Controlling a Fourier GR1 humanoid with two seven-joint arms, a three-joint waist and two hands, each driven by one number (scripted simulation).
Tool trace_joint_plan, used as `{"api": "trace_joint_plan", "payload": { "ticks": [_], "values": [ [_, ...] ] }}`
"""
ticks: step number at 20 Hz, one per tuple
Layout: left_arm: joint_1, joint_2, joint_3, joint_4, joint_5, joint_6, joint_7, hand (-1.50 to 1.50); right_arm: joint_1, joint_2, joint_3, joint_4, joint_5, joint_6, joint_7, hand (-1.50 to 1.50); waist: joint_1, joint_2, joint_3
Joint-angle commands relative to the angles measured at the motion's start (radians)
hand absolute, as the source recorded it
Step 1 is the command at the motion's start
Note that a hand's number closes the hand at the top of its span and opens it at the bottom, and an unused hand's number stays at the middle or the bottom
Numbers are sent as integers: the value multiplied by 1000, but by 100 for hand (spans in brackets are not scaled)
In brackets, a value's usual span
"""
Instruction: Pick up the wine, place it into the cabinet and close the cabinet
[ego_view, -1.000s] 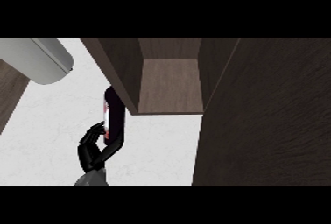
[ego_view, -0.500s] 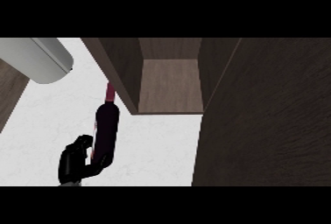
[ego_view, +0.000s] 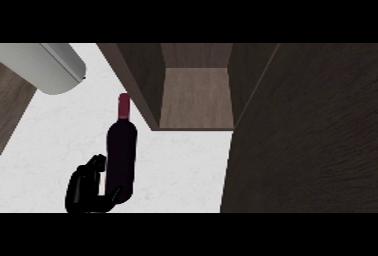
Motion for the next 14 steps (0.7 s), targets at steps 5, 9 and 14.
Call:
{"api": "trace_joint_plan", "payload": {
  "ticks": [5, 9, 14],
  "values": [
    [184, 8, -79, -448, -24, 108, 194, 150, -38, -18, -67, -49, -81, -14, 35, -150, 3, 1, 0],
    [244, 10, -99, -631, -47, 190, 277, 150, 13, -4, -25, -109, -47, -25, 58, -150, 1, 0, 0],
    [208, -32, -156, -733, -128, 298, 389, 150, -16, -4, -38, -102, -61, -34, 62, -150, -1, 1, 0]
  ]
}}
